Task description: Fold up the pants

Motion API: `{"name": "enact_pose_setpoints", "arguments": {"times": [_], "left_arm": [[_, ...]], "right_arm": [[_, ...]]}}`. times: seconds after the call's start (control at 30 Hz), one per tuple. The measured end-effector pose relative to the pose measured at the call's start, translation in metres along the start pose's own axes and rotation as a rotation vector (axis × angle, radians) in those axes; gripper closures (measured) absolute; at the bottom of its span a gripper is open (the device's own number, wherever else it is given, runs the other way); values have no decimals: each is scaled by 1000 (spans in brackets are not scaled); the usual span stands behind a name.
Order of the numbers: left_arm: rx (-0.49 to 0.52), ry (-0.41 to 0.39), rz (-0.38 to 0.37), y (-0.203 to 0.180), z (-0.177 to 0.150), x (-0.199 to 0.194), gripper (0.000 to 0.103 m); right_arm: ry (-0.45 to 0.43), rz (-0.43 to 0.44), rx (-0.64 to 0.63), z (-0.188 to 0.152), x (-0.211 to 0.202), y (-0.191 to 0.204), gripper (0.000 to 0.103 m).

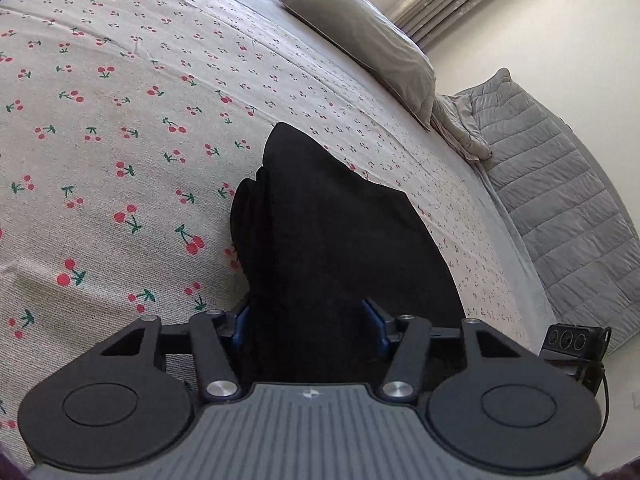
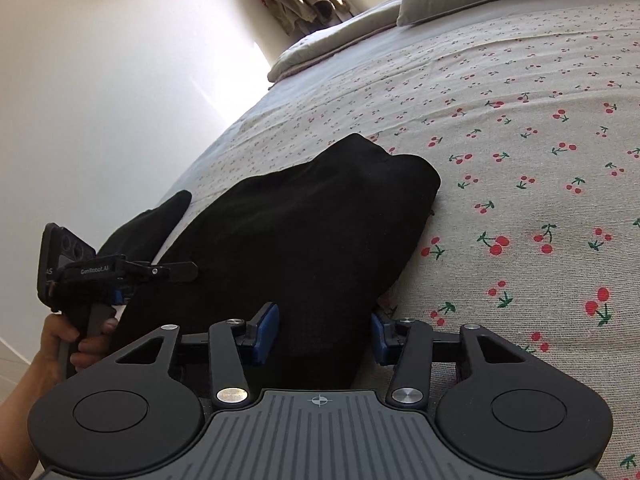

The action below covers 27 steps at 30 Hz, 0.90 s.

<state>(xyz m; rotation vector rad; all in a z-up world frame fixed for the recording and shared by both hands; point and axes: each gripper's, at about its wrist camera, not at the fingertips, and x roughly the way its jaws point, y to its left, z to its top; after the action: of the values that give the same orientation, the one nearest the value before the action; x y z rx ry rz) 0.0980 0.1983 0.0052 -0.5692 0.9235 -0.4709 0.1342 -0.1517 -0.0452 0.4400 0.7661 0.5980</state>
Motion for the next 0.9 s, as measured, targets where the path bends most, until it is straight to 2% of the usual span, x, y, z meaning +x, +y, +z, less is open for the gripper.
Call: {"name": "enact_pose_setpoints", "arguments": {"times": [0.03, 0.07, 0.13, 0.23, 0.3, 0.47, 0.73, 0.9], "left_arm": [[-16, -1, -13, 0, -3, 1, 65], [-34, -8, -23, -1, -6, 1, 71], [-48, -41, -24, -7, -11, 2, 73], [-72, -77, -65, -14, -13, 2, 74], [-75, -88, -96, -22, -14, 5, 75], [-50, -94, -143, -52, -17, 30, 75], [-71, -117, -262, -83, -10, 79, 76], [-70, -147, -273, -86, 1, 95, 77]], "right_arm": [[-2, 9, 19, 0, 2, -3, 76], [-7, 17, 42, 1, 2, -6, 79], [-11, 27, 68, 4, -1, -8, 86], [-30, 63, 82, 11, -15, -9, 91], [-41, 73, 66, 15, -25, -9, 91], [-86, 37, 54, 25, -51, -18, 91], [-201, -8, 37, 54, -90, -39, 91], [-253, -45, 15, 78, -94, -54, 91]]}}
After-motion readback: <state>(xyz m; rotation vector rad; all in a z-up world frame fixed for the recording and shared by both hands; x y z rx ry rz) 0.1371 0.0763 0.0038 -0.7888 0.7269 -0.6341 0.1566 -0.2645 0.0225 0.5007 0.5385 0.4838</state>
